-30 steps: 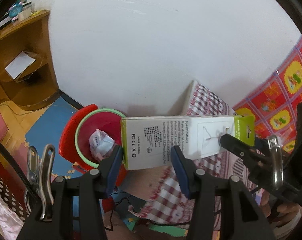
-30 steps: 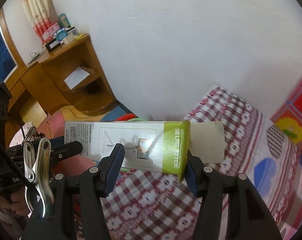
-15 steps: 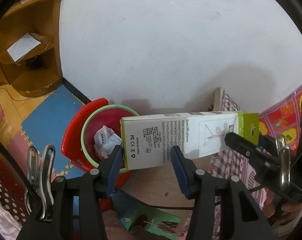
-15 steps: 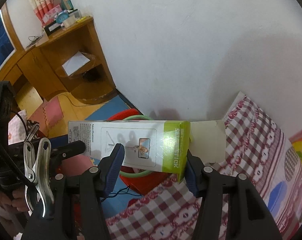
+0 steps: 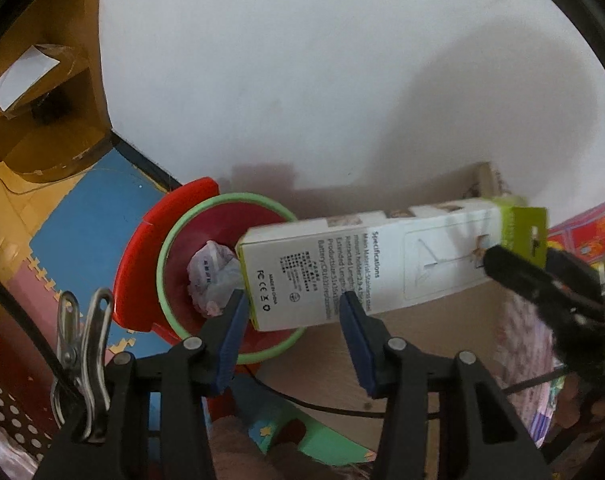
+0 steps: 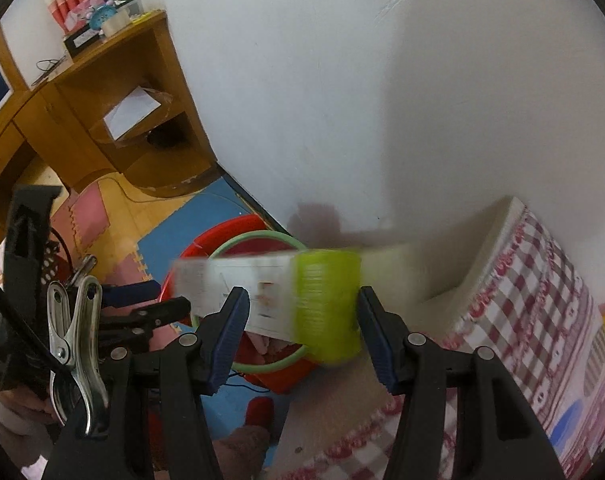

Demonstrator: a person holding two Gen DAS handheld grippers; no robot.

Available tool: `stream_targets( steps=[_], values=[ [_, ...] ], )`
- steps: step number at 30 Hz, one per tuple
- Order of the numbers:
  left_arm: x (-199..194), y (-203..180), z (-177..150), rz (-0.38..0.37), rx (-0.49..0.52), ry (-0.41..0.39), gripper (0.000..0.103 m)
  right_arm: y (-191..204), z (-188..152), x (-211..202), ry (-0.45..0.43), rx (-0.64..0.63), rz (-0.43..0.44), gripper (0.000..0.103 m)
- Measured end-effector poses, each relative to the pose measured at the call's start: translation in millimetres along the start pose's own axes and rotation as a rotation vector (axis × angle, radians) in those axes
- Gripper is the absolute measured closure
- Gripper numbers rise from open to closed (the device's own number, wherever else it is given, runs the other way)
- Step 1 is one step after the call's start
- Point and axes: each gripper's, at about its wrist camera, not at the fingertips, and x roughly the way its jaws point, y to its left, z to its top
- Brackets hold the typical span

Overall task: Collect trash
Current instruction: 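Open both grippers to drop the selfie stick box into the bucket, then move both open grippers back from the bucket toward the bed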

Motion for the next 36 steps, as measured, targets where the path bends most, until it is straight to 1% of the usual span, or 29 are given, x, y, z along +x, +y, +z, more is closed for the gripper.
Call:
stream_targets(
  steps=[1,4,8,14,18,23,27,32,36],
  values=[
    [6.4,1.9,2.3,0.006,0.004,0.013,0.056,0.4,2.3,3.2,-0.011,-0.005,-0.007,0.045],
    [21.7,6.2,7.4,0.032,0.024,0.045,0.056,3.2,6.5,10.0,-0.006,-0.012,-0.006,0.045],
    [30.5,7.6,11.0,0.047,0.04,0.061,0.056,6.0,9.9,17.1,0.006,-0.013,0.006,0.045],
    [28.9,6.2,13.9,0.048,0.038,0.069,0.056,10.9,8.4,18.2,0.01,0.003,0.031,0.045],
    [23.6,2.6,16.4,0.056,0.05,0.065,0.056,14.6,-1.2,10.8,-0.001,0.036,0.064,0.045],
    [10.1,-4.7,13.6,0.066,0.083,0.057,0.056,21.4,-18.2,-6.7,-0.031,0.084,0.111,0.045],
    [-2.1,-13.6,11.6,0.075,0.122,0.048,0.056,23.6,-33.4,-31.0,-0.074,0.123,0.15,0.045],
    [-24.3,-27.8,8.5,0.076,0.153,0.029,0.056,19.1,-49.9,-62.9,-0.131,0.16,0.187,0.045],
    [-43.4,-46.8,4.1,0.082,0.187,0.006,0.056,11.2,-66.3,-86.9,-0.171,0.194,0.207,0.045]
  ],
)
